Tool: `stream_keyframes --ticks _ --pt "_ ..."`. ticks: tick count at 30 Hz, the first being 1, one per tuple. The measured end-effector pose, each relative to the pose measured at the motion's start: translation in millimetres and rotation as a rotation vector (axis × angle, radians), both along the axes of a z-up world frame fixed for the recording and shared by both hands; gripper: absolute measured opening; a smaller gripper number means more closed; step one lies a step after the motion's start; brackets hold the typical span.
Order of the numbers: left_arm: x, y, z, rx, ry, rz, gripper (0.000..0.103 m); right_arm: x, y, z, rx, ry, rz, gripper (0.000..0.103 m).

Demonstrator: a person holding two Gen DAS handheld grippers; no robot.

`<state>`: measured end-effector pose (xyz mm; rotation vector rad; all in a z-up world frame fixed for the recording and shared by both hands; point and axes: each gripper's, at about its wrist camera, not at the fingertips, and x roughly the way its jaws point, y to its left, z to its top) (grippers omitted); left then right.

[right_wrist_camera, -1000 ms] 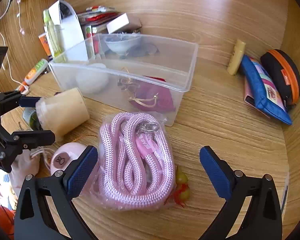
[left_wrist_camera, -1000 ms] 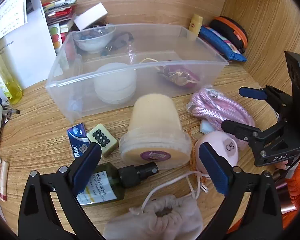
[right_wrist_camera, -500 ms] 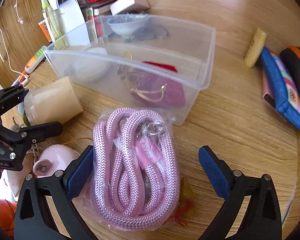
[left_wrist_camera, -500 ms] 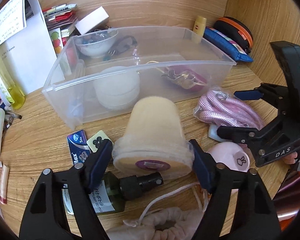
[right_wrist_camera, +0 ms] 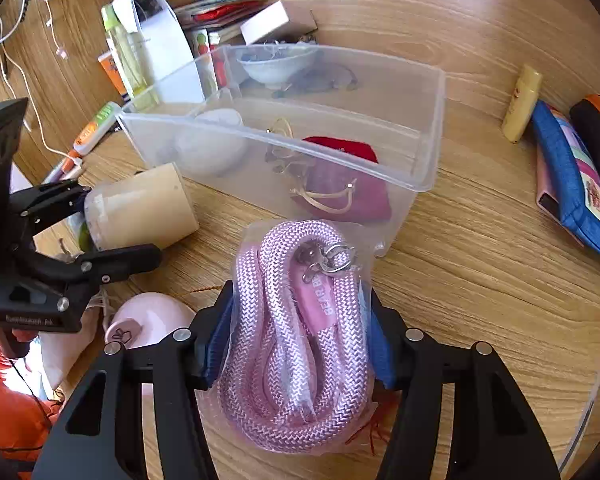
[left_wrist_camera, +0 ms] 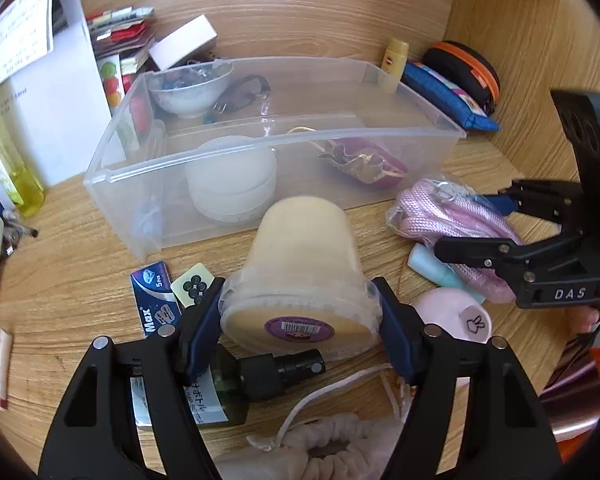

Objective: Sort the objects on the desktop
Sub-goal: 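Grasp the cream tape roll with the left gripper while the right grasps the bagged pink rope, then carry the tape roll and pink rope into the clear box and release both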

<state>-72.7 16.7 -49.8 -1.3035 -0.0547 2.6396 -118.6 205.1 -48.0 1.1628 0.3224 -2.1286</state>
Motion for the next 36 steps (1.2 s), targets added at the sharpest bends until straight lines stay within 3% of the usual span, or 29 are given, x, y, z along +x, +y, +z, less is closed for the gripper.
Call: stream_keyframes --ticks 4,10,17,36 --pt "-0.8 -4.3 4.1 0.04 -0.004 0.004 0.07 1.7 10.3 6.2 -0.063 -0.013 0.007 0.053" --pt "3.8 -2.2 17.7 0.027 0.043 0.007 0.07 9.8 19.5 25.5 -0.124 0.022 -0.007 0.053" --pt "-0.5 -4.8 21.5 0.029 0.036 0.028 0.07 15.5 29.9 42.8 -0.183 0.057 -0.017 0.053" --pt "8.8 -40.0 79.2 0.083 0.184 0.113 0.07 -0.6 39.6 81.7 -0.298 0.148 -0.061 0.053"
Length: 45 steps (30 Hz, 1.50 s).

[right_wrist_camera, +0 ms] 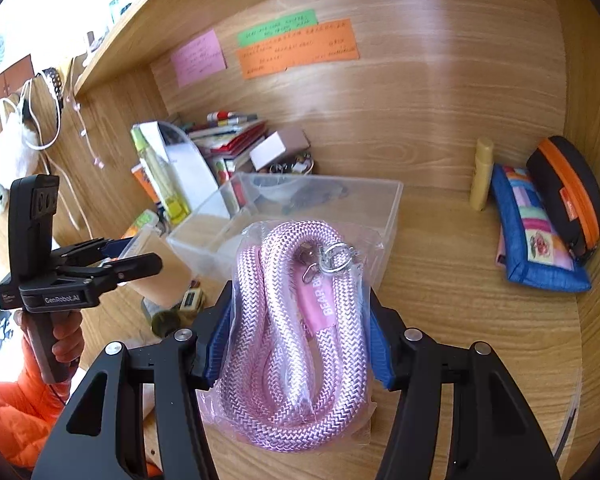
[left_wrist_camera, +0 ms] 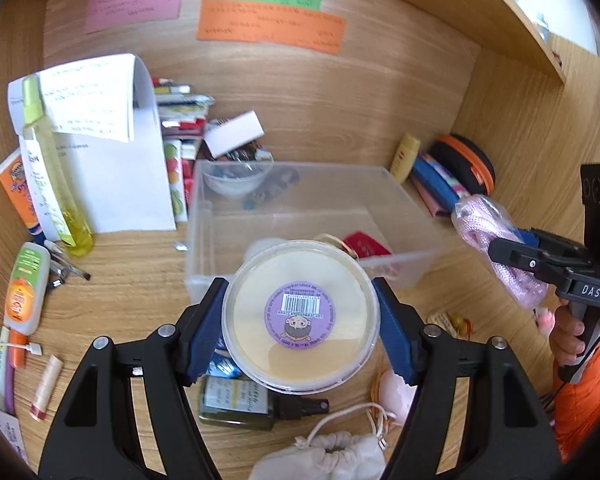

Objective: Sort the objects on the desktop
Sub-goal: 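Carry the tape roll and pink rope into the clear box and release both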

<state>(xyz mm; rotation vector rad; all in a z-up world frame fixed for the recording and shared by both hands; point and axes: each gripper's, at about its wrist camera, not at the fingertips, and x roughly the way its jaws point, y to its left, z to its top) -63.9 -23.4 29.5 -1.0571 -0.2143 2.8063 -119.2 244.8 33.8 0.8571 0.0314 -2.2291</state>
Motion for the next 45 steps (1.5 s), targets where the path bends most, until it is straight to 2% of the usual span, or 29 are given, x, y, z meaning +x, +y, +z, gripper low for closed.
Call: stream_keyframes --ticks 8,13,17,25,30,39,45 --pt "-14.8 -22.1 17.5 0.006 0.037 0.068 0.07 -17.7 -10.6 16.6 -0.029 0.061 -0.019 0.053" --pt "-35.4 -30.3 22.8 -0.028 0.044 0.127 0.07 -41.0 -24.4 17.7 -0.04 0.047 -0.03 0.053" --pt "-54.6 -36.4 21.4 -0.014 0.032 0.147 0.07 -54.6 -41.0 15.2 -0.026 0.056 -0.052 0.053" --pt "-96.1 -35.8 11.4 -0.002 -0.013 0.145 0.07 -79.4 -70.1 3.8 -0.011 0.018 -0.059 0.053" --pt "-119.9 -31.2 -2.9 0.019 -0.062 0.128 0.07 -99.6 -80.7 -13.3 -0.035 -0.082 -0.061 0.053" --pt "-143.1 -21.4 -29.7 -0.022 -0.102 0.131 0.07 -105.7 -88.6 -38.3 0.079 -0.09 -0.095 0.053" --pt "-142.6 -21.6 -32.5 -0.043 -0.096 0.136 0.07 -106.3 -98.7 -50.2 0.161 -0.069 -0.114 0.054"
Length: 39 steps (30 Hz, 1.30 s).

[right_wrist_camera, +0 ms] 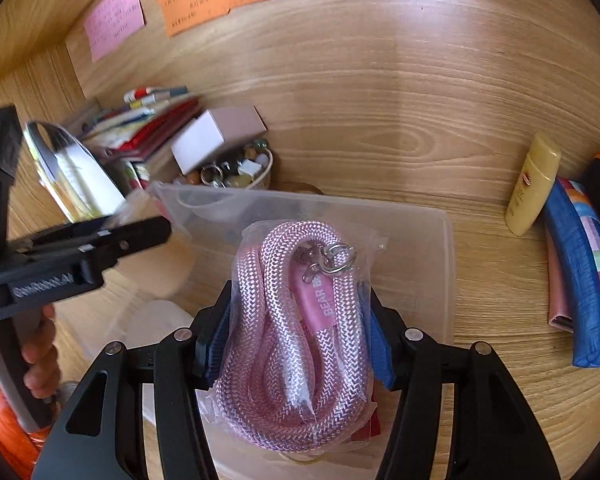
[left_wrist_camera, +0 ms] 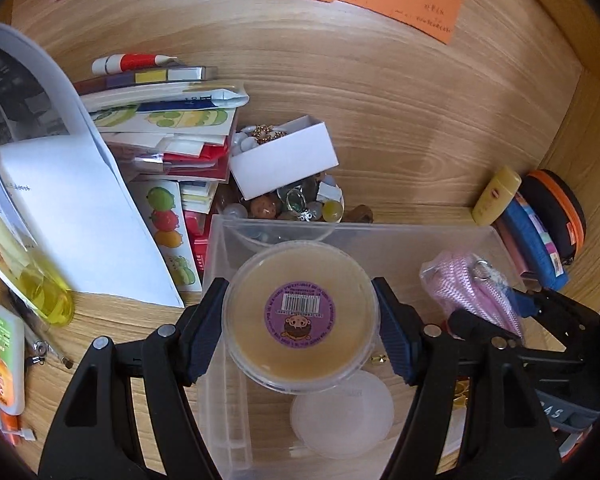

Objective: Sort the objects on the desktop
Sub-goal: 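Carry the tape roll and pink rope into the clear box and release both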

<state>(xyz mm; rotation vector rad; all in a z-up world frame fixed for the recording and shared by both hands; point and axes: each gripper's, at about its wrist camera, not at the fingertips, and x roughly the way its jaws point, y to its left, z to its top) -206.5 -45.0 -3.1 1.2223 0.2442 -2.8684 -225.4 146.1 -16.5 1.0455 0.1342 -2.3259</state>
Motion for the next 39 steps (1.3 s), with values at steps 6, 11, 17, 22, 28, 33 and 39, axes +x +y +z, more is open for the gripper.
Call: stream_keyframes --ticks 6,11,17,22,28,33,39 --pt "1.5 11.9 -3.4 -0.082 -0.005 -0.006 0.07 5.3 -8.8 -3.8 0.07 0.043 0.001 0.056" --pt "2.6 16.6 -5.6 -0.114 -0.01 -0.025 0.07 8.8 -10.1 -2.1 0.1 0.069 0.004 0.056" --pt "9.7 13.8 -1.1 -0.107 0.018 -0.021 0.07 16.6 -13.4 3.7 0.108 0.131 -0.004 0.07" --pt "11.1 13.6 -0.8 -0.1 0.017 -0.024 0.071 19.6 -11.2 7.6 0.096 0.165 -0.017 0.079" --pt "19.8 16.4 9.5 -0.125 0.064 -0.021 0.086 20.5 -9.7 12.1 0.067 0.161 -0.01 0.083" --pt "29.8 15.6 20.0 -0.124 0.098 -0.009 0.094 25.3 -7.0 21.4 0.044 0.167 -0.01 0.084" --pt "52.9 17.4 33.4 -0.15 0.144 -0.012 0.095 42.7 3.8 43.5 -0.003 0.197 -0.019 0.092"
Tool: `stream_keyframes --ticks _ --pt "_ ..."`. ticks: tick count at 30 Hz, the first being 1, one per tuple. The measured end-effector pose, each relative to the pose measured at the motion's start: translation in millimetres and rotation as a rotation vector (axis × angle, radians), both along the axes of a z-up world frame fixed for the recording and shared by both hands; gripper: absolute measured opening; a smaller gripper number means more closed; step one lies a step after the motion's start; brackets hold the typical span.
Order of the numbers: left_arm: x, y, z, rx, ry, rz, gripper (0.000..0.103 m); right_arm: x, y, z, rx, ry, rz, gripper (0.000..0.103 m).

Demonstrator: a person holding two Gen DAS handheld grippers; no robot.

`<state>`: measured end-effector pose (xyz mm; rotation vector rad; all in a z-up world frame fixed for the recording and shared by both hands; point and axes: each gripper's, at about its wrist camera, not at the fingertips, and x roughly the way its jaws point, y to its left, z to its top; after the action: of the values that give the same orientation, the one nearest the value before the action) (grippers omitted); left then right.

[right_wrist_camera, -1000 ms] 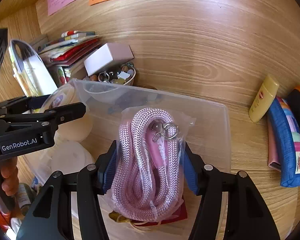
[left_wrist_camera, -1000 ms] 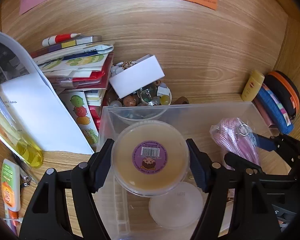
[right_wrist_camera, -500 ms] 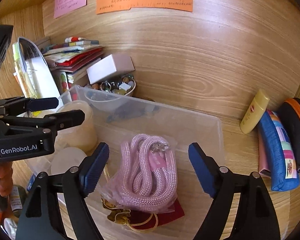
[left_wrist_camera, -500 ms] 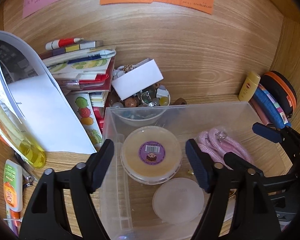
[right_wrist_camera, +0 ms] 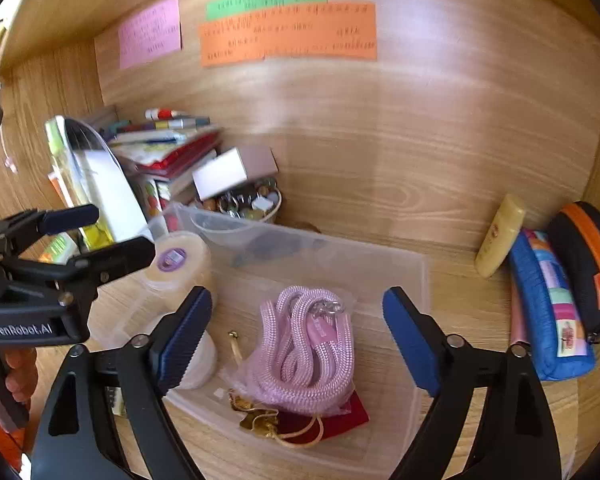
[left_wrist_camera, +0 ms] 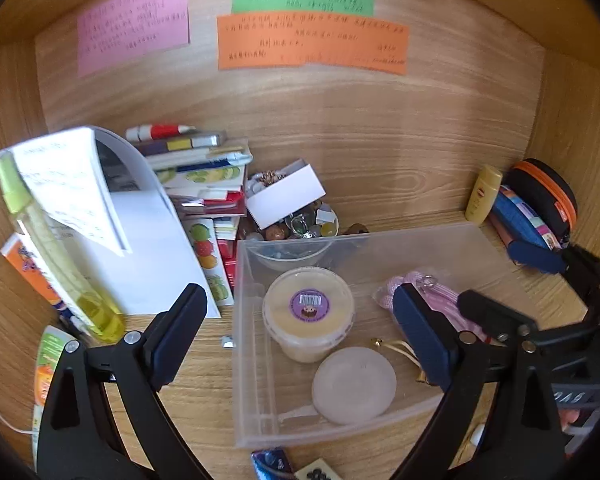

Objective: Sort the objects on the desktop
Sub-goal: 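Carry the tape roll and pink rope into the clear box and release both, then grasp the dark green bottle with the left gripper while the right grasps the pink round case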

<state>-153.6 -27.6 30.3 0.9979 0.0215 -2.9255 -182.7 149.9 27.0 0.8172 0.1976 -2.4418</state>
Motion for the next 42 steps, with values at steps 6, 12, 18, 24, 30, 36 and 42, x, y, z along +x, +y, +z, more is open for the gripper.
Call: stream_keyframes --ticks 6,12,18,24,30,36,42 --pt "34.7 -10.5 5.3 0.006 0.015 -0.016 0.097 29.6 17.9 14.7 -0.02 0.054 -0.012 0.099" --pt "60.6 -26.2 -1.2 0.015 -0.014 -0.008 0.097 61.8 32.3 10.4 0.024 0.088 -0.018 0.099" --pt "85.2 -37.0 -17.4 0.019 -0.068 0.017 0.097 84.0 46.1 -7.2 0.04 0.05 -0.024 0.099" --pt "104.4 -41.5 -42.5 0.053 -0.145 0.028 0.097 101.2 57.6 -33.4 -0.013 -0.083 -0.008 0.099" --pt "118.6 -41.8 -61.3 0.109 -0.198 0.037 0.097 119.3 54.6 -54.5 0.006 -0.142 0.003 0.099" --pt "127.2 -32.6 -69.3 0.116 -0.216 0.011 0.097 131.2 52.9 -58.5 0.025 -0.152 0.024 0.099" --pt "124.4 -28.8 -82.0 0.144 -0.257 -0.009 0.097 141.1 44.8 -65.4 0.072 -0.123 0.025 0.099"
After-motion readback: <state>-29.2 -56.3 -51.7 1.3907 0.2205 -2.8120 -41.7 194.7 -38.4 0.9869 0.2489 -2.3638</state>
